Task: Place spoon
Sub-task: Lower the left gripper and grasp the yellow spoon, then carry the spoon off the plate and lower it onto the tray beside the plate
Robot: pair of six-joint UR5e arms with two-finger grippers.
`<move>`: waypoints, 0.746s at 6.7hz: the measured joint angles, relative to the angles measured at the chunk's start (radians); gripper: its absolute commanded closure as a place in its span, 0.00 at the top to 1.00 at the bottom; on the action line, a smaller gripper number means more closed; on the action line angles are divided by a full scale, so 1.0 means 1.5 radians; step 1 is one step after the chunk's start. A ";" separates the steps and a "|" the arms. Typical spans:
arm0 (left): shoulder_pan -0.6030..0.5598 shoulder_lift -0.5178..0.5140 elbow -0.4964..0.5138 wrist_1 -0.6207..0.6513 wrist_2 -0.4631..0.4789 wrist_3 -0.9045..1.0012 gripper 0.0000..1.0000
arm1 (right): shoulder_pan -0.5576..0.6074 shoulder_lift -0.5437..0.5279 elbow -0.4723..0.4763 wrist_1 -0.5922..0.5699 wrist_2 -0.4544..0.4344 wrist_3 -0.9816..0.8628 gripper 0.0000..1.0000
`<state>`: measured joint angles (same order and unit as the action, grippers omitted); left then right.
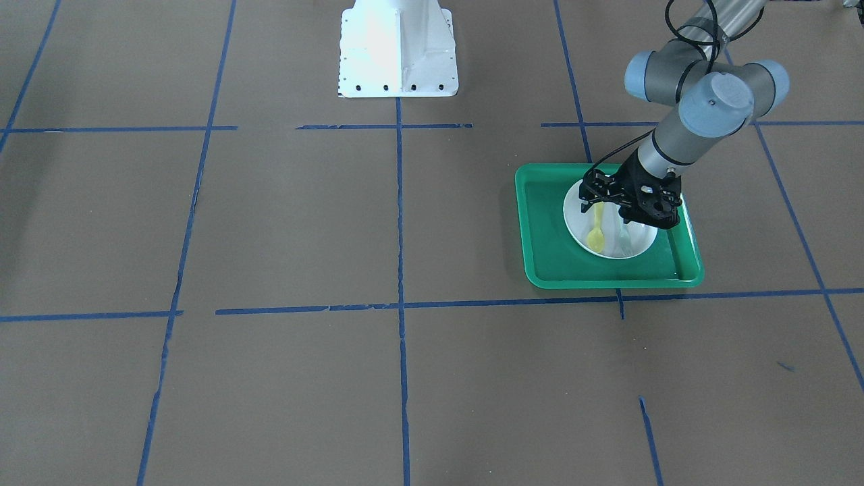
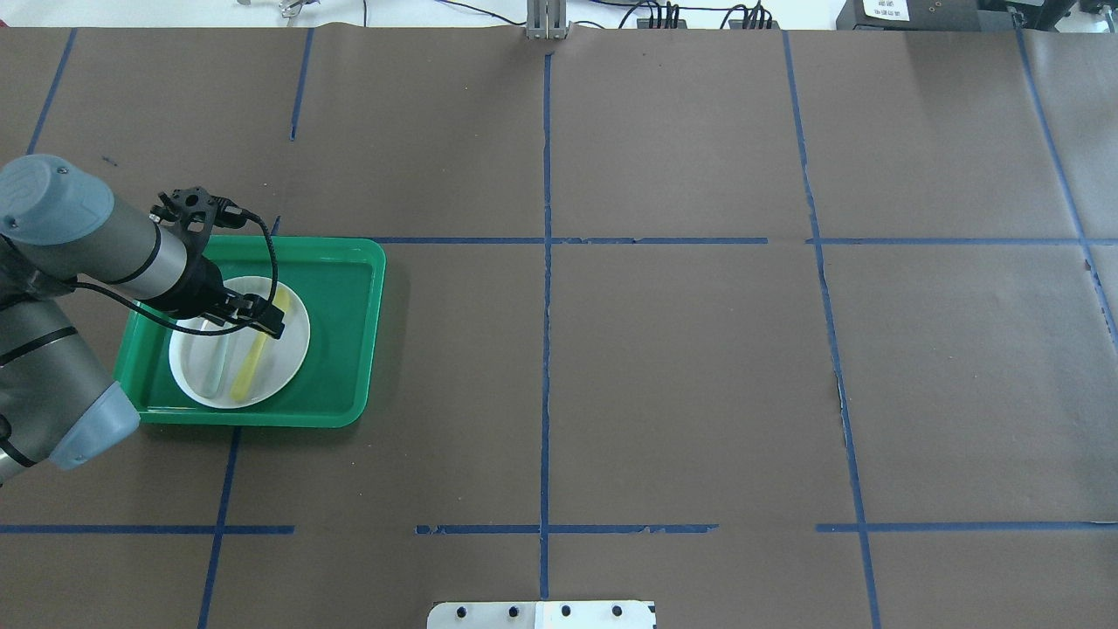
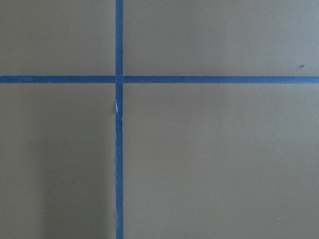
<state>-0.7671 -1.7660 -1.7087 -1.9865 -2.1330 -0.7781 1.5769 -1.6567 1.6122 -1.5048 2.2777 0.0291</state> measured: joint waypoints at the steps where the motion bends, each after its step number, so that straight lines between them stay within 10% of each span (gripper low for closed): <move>1: 0.011 -0.001 0.005 0.000 0.027 0.002 0.82 | 0.000 0.000 0.000 0.000 0.000 0.000 1.00; 4: 0.019 -0.011 0.025 0.000 0.048 0.003 0.57 | 0.000 0.000 0.000 0.000 0.000 0.000 1.00; 5: 0.019 -0.012 0.026 0.000 0.047 0.003 0.35 | 0.000 0.000 0.000 0.000 0.000 0.000 1.00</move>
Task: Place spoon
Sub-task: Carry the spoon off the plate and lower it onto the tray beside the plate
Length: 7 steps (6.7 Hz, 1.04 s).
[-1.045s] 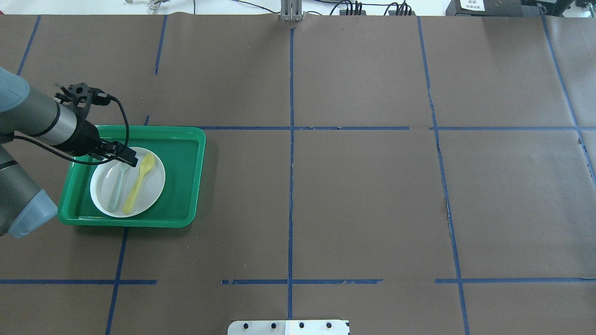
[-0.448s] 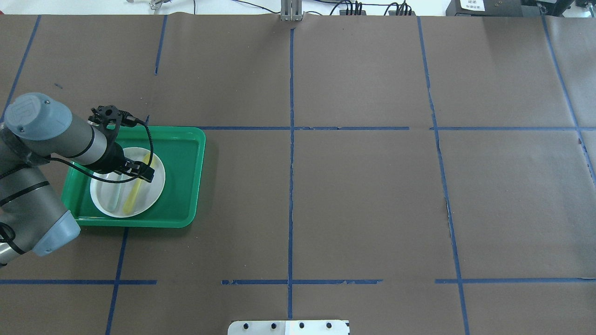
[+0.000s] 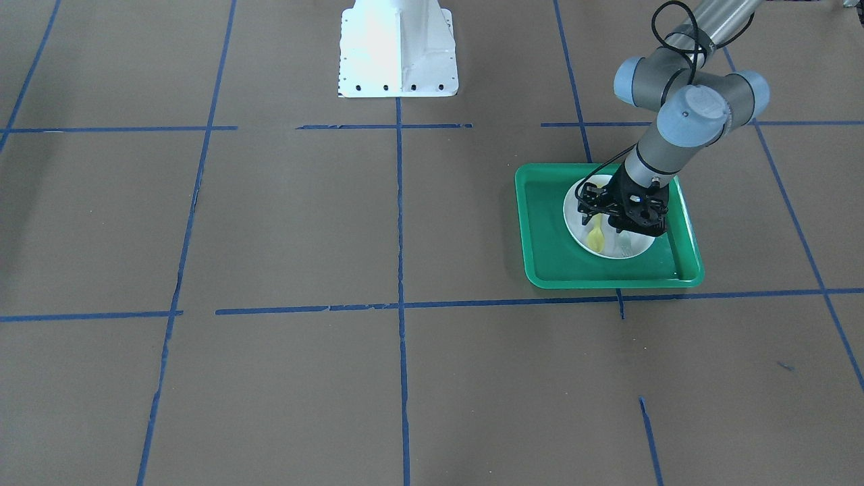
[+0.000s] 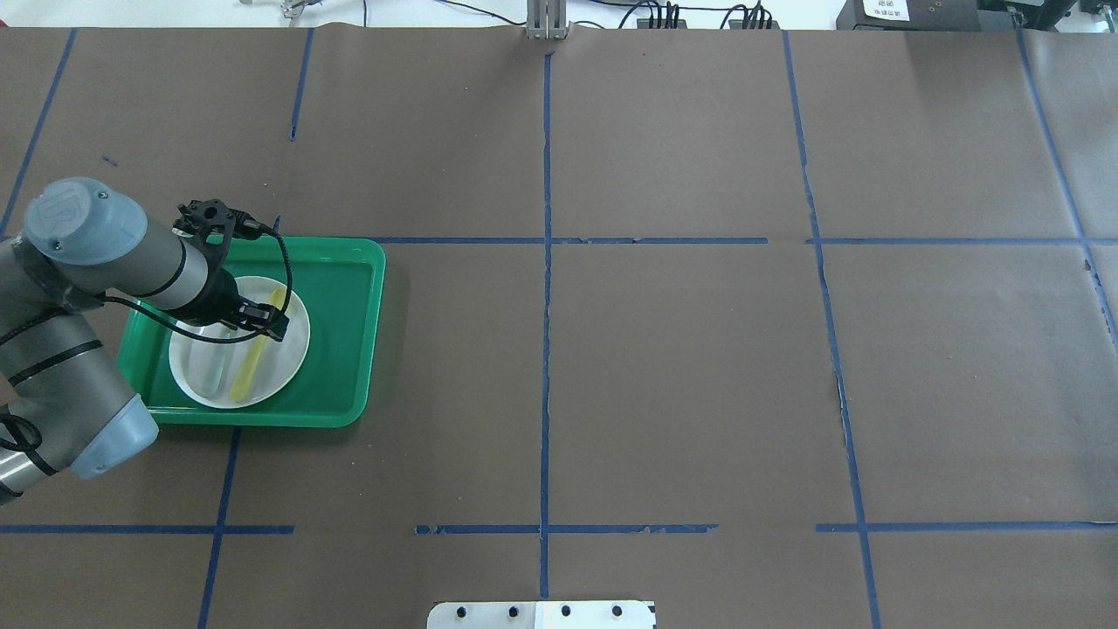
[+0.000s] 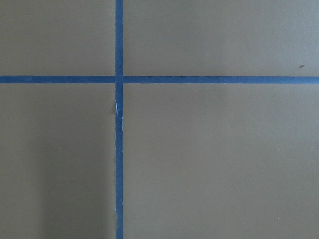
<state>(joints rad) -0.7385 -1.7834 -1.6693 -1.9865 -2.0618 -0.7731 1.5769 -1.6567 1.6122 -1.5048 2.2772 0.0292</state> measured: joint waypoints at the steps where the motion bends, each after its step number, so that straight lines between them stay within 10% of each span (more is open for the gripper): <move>1: 0.000 0.000 0.000 0.000 -0.001 0.000 0.27 | 0.000 0.000 0.000 0.000 0.000 0.000 1.00; 3: 0.000 0.000 0.000 0.001 -0.002 0.000 0.00 | 0.000 0.000 0.000 0.000 0.000 0.000 1.00; 7: -0.001 -0.015 -0.026 0.061 -0.011 -0.002 0.00 | 0.000 0.000 0.000 0.000 0.000 0.000 1.00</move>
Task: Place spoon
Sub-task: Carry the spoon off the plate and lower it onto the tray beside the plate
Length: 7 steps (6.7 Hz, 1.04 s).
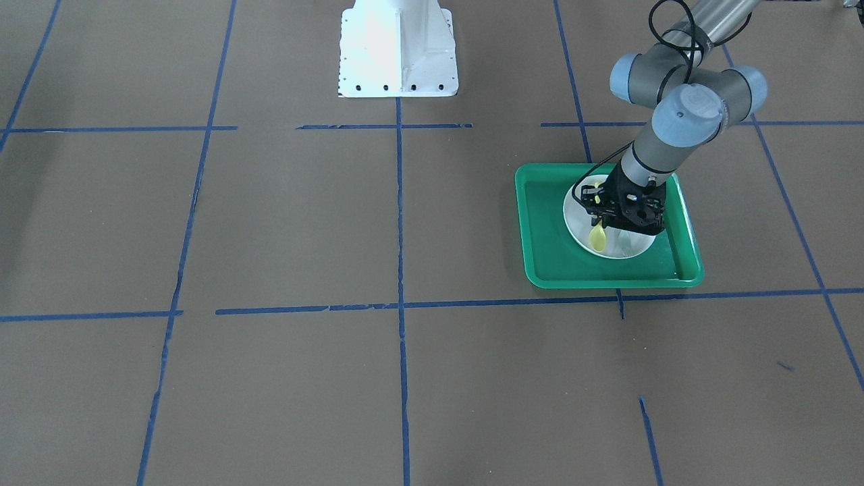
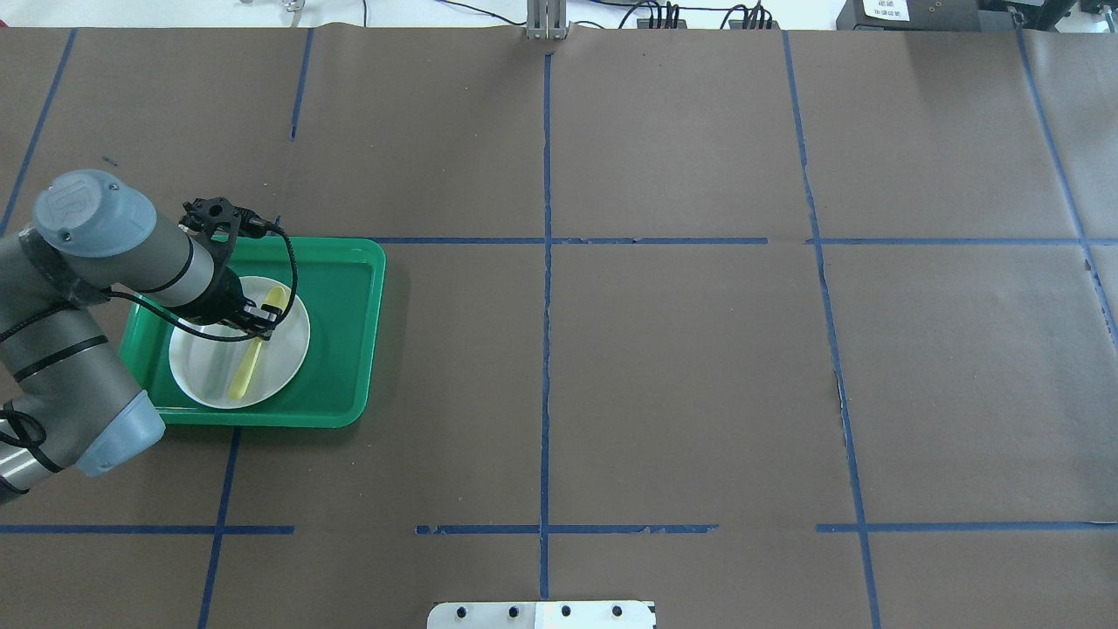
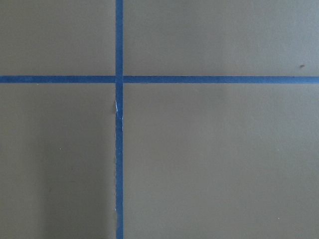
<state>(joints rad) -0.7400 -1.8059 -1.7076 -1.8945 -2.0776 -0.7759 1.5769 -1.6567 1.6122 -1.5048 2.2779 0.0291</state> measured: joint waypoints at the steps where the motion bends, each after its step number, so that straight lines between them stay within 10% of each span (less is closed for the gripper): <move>1: -0.002 -0.015 -0.019 0.034 -0.011 -0.007 0.00 | 0.000 0.000 0.000 0.000 0.000 0.000 1.00; 7: 0.012 -0.134 0.058 0.099 -0.037 -0.135 0.00 | 0.000 0.000 0.000 0.000 0.000 0.000 1.00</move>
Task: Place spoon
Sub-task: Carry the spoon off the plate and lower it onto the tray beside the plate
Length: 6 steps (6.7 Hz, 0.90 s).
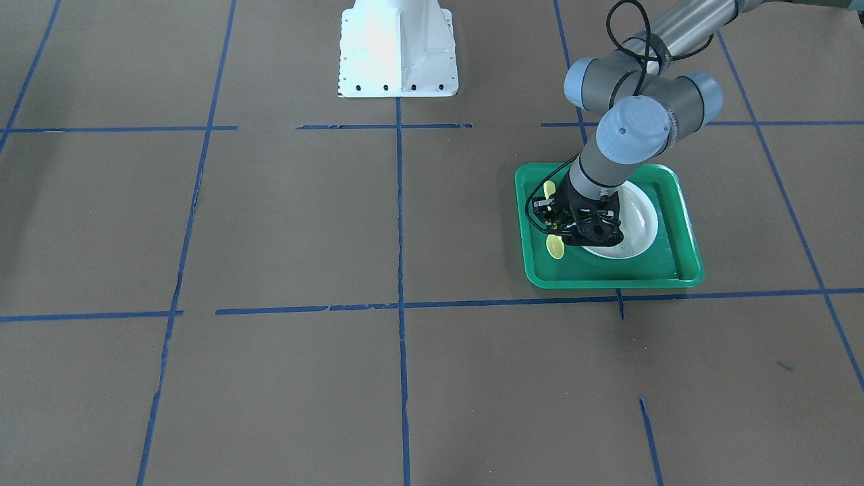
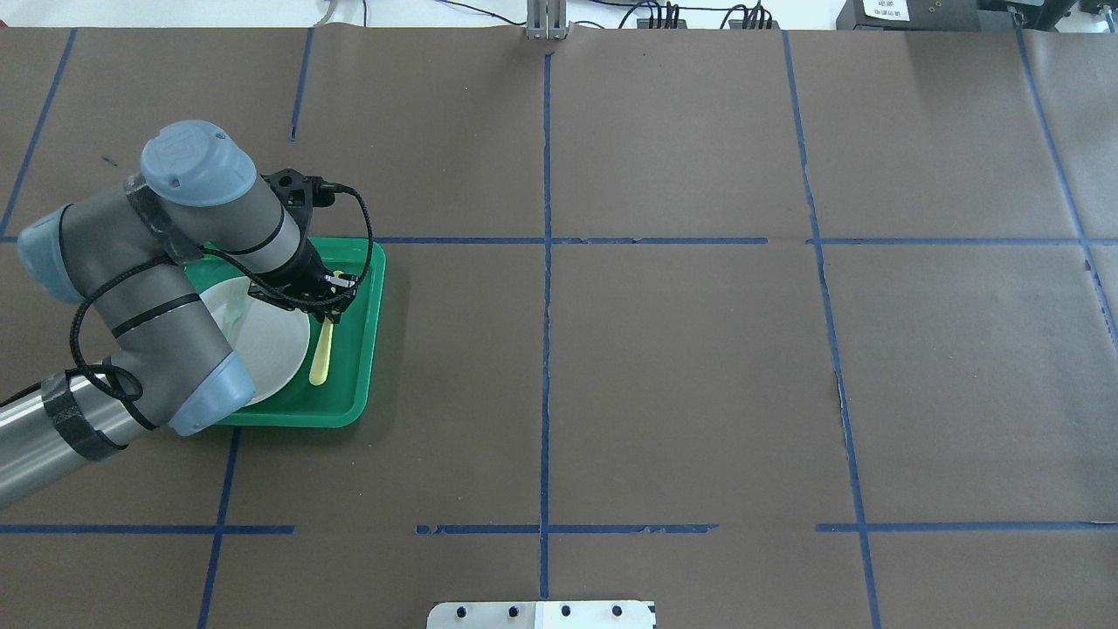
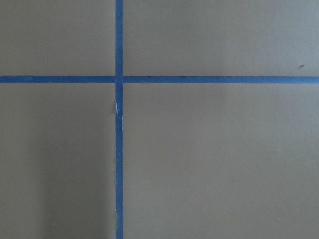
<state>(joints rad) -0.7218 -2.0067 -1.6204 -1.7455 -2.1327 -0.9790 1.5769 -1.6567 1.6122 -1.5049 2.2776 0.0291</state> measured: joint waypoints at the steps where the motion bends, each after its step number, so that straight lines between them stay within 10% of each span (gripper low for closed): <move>1: 0.002 -0.002 0.013 -0.013 0.000 -0.008 0.00 | 0.000 0.000 0.000 0.000 0.000 0.000 1.00; 2: 0.005 -0.003 0.022 -0.026 0.000 -0.018 0.09 | 0.000 0.000 0.000 0.000 0.000 0.000 1.00; 4: 0.010 -0.002 0.028 -0.033 0.000 -0.026 0.77 | 0.000 0.000 0.000 0.000 0.000 0.000 1.00; 6: 0.011 0.001 0.027 -0.049 0.000 -0.022 0.89 | 0.000 0.000 0.000 0.000 0.000 0.000 1.00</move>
<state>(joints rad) -0.7055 -2.0044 -1.5806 -1.8192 -2.1326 -1.0115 1.5769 -1.6567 1.6122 -1.5048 2.2778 0.0291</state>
